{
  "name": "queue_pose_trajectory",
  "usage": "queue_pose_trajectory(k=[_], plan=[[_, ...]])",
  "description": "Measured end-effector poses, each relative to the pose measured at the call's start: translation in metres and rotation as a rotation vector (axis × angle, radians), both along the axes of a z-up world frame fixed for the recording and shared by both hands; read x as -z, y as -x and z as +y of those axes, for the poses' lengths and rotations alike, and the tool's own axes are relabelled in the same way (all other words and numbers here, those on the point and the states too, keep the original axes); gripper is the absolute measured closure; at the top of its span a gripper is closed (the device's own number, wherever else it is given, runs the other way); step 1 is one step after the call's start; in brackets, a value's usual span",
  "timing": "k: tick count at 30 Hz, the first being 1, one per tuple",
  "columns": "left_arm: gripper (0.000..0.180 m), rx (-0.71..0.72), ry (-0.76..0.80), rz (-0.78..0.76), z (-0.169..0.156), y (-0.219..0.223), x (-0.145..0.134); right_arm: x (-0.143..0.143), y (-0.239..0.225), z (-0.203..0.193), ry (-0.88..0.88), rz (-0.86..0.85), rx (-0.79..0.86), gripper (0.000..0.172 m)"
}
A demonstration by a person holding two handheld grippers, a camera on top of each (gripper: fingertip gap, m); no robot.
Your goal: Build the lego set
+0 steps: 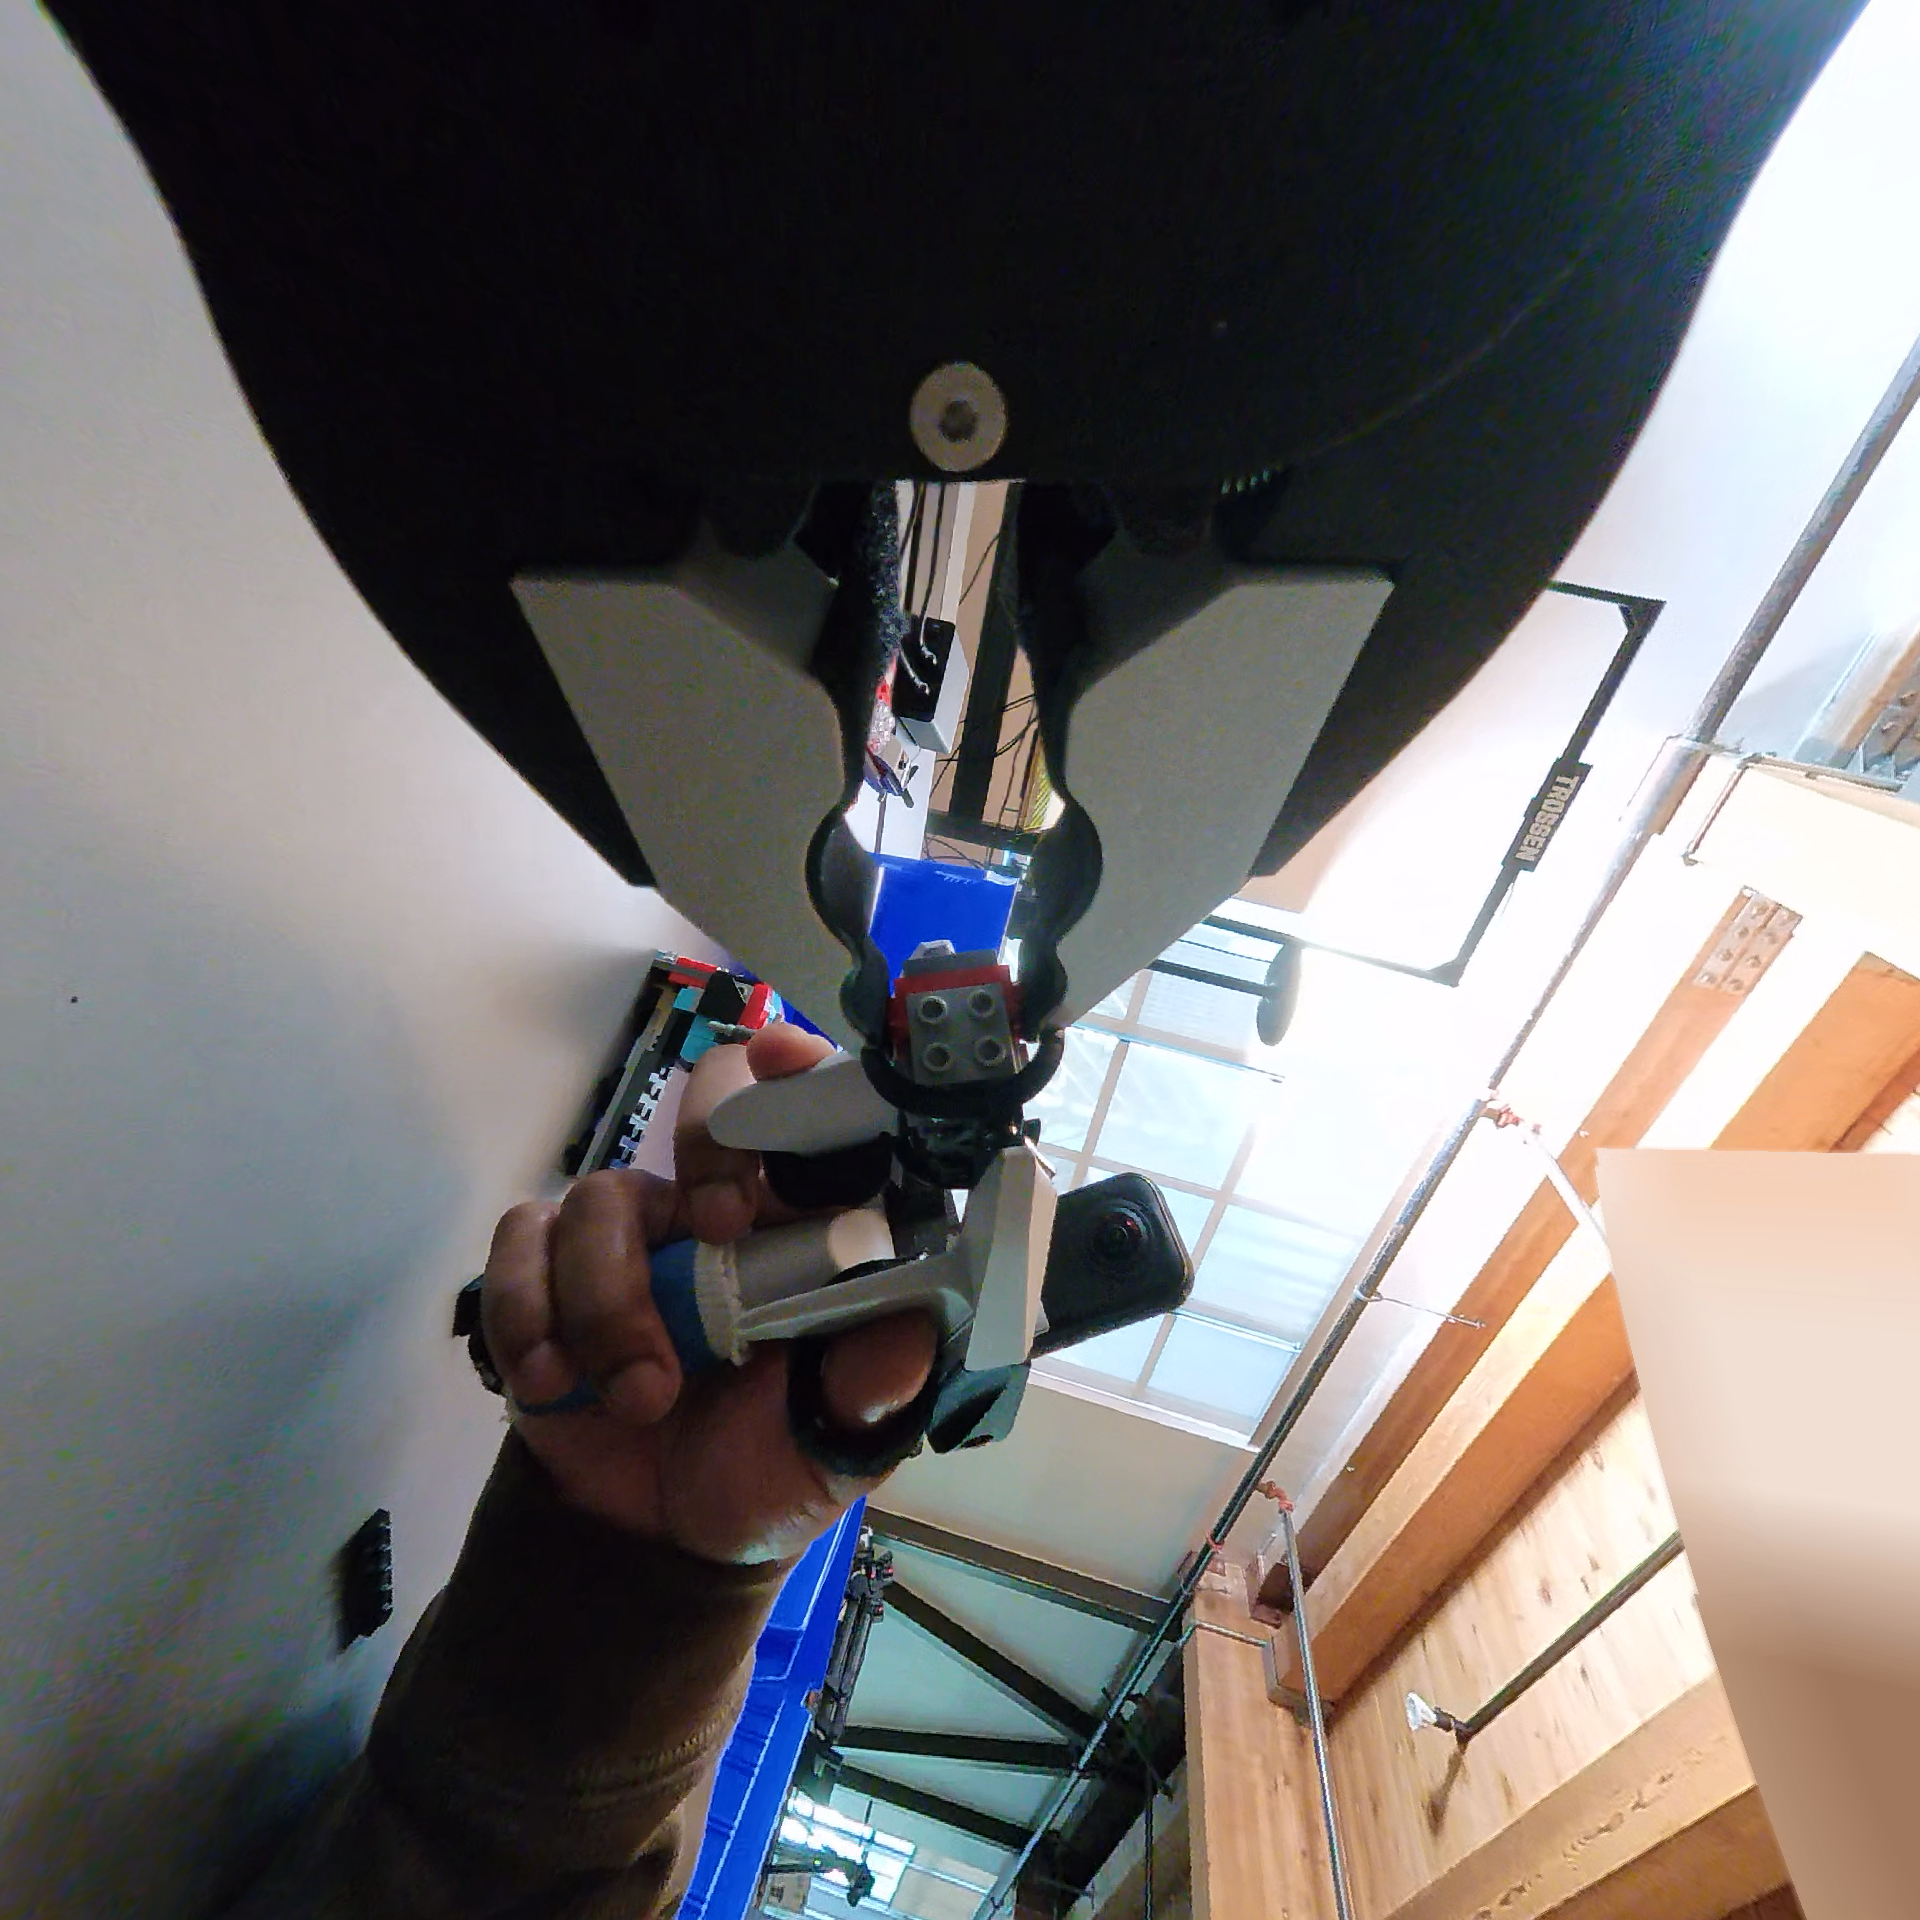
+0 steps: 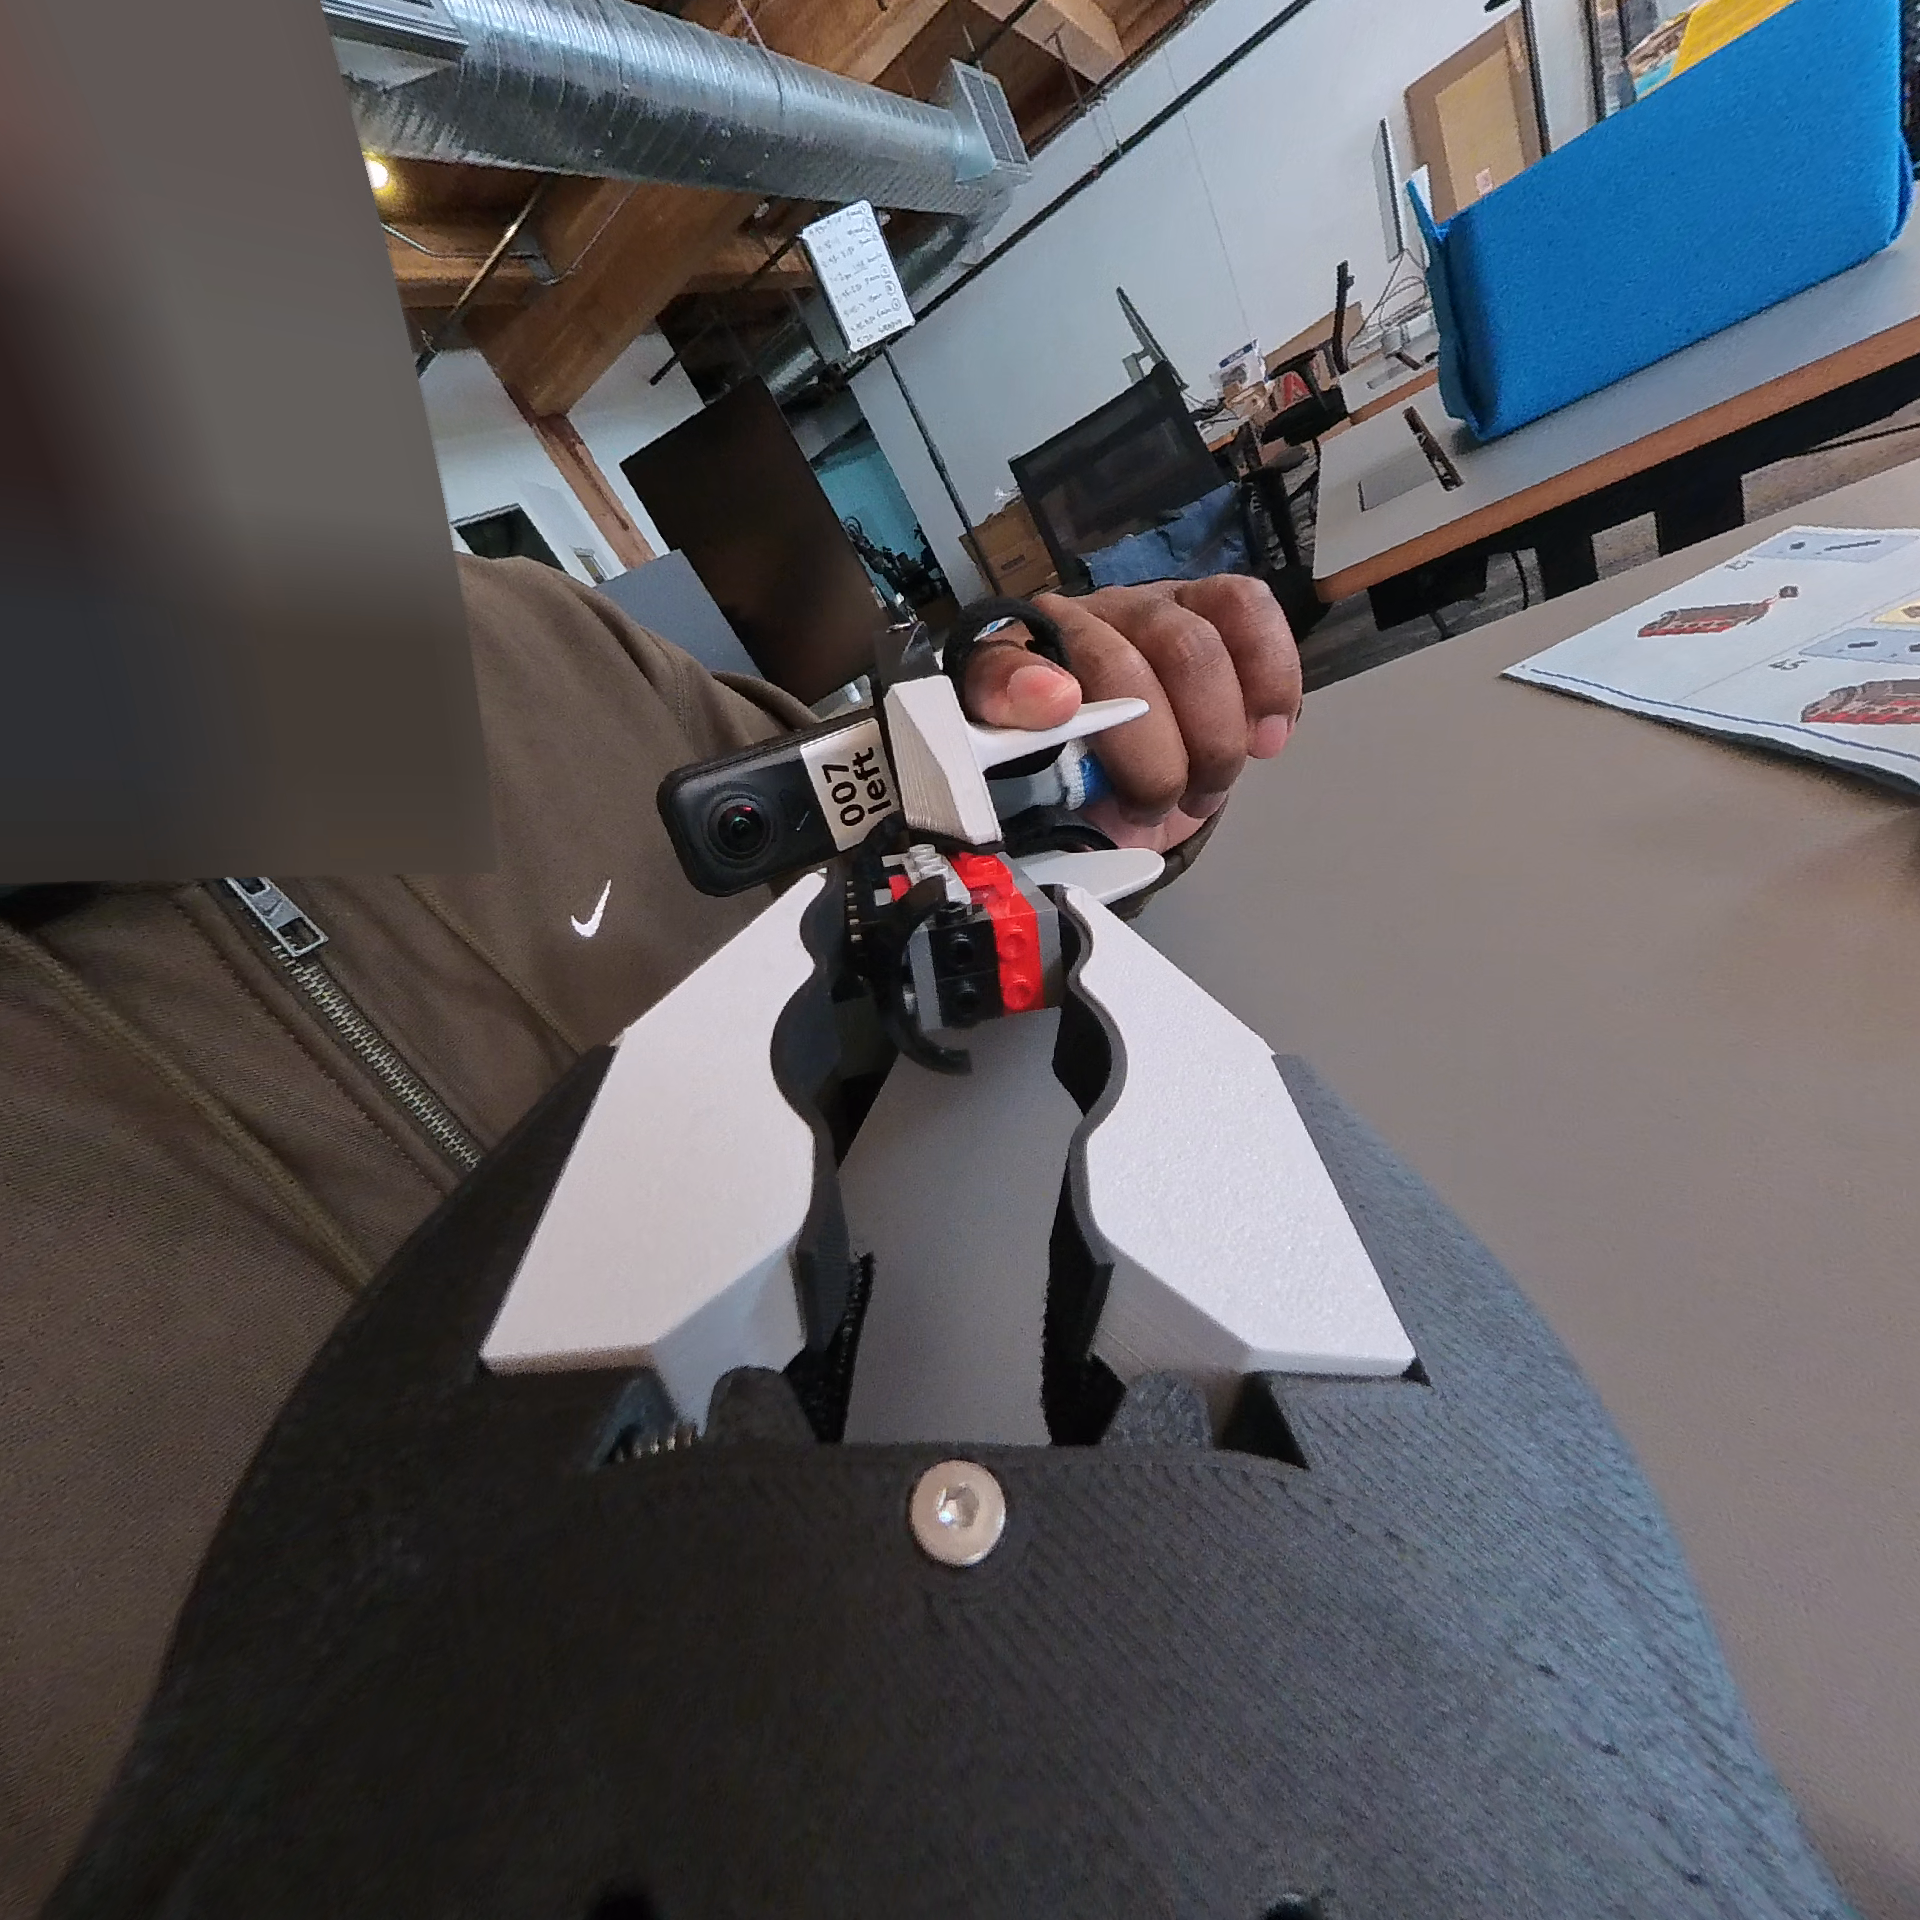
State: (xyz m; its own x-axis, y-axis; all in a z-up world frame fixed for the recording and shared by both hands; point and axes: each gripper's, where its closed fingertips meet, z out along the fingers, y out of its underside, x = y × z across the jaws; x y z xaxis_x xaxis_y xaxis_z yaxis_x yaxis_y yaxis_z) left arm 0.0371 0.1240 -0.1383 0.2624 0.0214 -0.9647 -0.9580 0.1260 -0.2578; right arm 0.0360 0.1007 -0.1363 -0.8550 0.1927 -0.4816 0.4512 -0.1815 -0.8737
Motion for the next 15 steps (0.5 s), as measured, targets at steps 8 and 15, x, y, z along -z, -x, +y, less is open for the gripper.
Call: queue_pose_trajectory(k=[8,15], plan=[[0.156,0.028,0.012,-0.108,0.002,0.004,0.001,-0.001,0.003,0.004,-0.025,0.043,0.060,0.132],[0.155,0.049,0.055,-0.382,0.006,0.023,0.000,-0.005,0.021,0.039,-0.195,0.106,0.245,0.105]])
